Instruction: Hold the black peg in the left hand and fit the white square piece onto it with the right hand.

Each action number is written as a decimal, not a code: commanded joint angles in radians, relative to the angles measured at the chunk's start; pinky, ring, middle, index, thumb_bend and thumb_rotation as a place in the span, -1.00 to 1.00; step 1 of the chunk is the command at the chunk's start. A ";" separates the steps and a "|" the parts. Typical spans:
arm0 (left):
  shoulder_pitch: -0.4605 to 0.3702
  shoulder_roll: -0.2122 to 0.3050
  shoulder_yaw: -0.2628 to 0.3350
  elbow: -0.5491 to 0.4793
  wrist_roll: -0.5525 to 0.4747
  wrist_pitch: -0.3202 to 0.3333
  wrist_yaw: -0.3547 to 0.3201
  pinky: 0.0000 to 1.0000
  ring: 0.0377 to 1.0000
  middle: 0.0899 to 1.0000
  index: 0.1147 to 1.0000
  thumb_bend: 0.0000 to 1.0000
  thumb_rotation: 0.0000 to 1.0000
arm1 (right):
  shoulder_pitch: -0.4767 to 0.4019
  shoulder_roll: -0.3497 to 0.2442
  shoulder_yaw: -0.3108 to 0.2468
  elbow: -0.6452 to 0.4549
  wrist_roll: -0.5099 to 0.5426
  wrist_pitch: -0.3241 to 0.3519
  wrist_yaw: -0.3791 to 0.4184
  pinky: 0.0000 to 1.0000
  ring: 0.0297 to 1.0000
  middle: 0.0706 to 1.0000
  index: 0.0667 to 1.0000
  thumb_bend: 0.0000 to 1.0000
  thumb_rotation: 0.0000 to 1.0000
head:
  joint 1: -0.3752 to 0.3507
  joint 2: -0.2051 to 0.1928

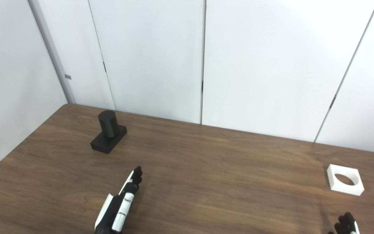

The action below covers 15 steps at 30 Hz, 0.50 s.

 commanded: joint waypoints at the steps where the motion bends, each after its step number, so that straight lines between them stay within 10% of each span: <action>1: -0.001 -0.032 -0.034 -0.005 0.071 0.043 -0.017 0.99 1.00 1.00 1.00 0.08 0.86 | -0.010 0.002 -0.006 0.014 -0.008 -0.008 0.006 1.00 1.00 1.00 1.00 0.44 1.00 | 0.000 0.001; 8: 0.006 -0.069 0.011 -0.080 0.200 0.125 0.058 0.80 0.87 0.94 0.99 0.22 0.08 | -0.013 0.007 -0.008 0.018 0.010 -0.010 0.014 1.00 1.00 1.00 1.00 0.52 1.00 | -0.010 -0.001; 15: -0.013 -0.013 0.091 -0.247 0.251 0.301 0.038 0.72 0.86 0.90 0.99 0.32 -0.07 | -0.011 0.009 -0.010 0.015 0.009 -0.014 0.016 1.00 1.00 1.00 1.00 0.51 1.00 | -0.008 0.007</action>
